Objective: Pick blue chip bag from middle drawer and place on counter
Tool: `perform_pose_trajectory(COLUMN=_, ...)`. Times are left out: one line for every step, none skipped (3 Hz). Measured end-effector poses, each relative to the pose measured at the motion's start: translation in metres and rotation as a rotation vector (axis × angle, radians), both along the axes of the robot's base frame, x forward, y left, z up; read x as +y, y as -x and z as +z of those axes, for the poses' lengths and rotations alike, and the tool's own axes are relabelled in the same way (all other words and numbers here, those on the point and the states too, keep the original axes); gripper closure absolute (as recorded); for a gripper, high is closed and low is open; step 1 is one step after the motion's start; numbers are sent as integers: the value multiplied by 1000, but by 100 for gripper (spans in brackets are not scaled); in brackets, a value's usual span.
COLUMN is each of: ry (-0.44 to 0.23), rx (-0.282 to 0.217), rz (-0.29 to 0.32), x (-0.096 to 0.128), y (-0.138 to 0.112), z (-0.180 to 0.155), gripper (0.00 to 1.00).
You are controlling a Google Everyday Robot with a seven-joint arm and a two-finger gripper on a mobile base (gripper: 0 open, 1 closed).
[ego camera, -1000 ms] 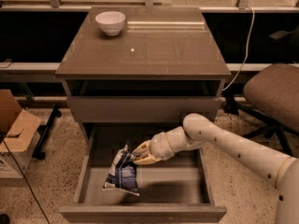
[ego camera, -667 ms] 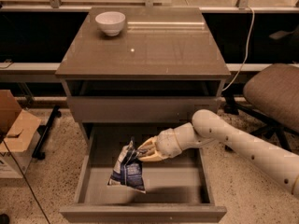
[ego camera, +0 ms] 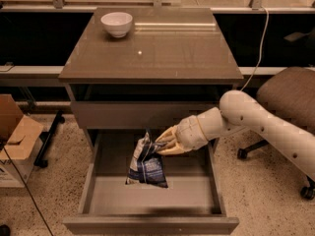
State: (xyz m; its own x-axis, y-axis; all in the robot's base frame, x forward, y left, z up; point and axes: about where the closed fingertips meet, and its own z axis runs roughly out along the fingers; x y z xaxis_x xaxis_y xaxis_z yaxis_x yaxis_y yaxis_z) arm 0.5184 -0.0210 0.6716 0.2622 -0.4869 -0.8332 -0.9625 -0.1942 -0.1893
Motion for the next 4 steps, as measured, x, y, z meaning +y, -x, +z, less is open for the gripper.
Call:
perform_pose_trajectory(ry=70, rx=-87, rz=6, x=-14, y=-2, z=55, gripper=100)
perform_pose_trajectory(ry=129, rx=-171, rz=0, x=-26, y=-6, z=107, gripper=100)
perform_pose_trajectory(ry=184, rx=-233, rz=-9, x=-35, y=-13, z=150, gripper=100)
perform_pose_trajectory(ry=225, rx=-292, rz=-25, x=-44, y=-23, z=186, gripper=100)
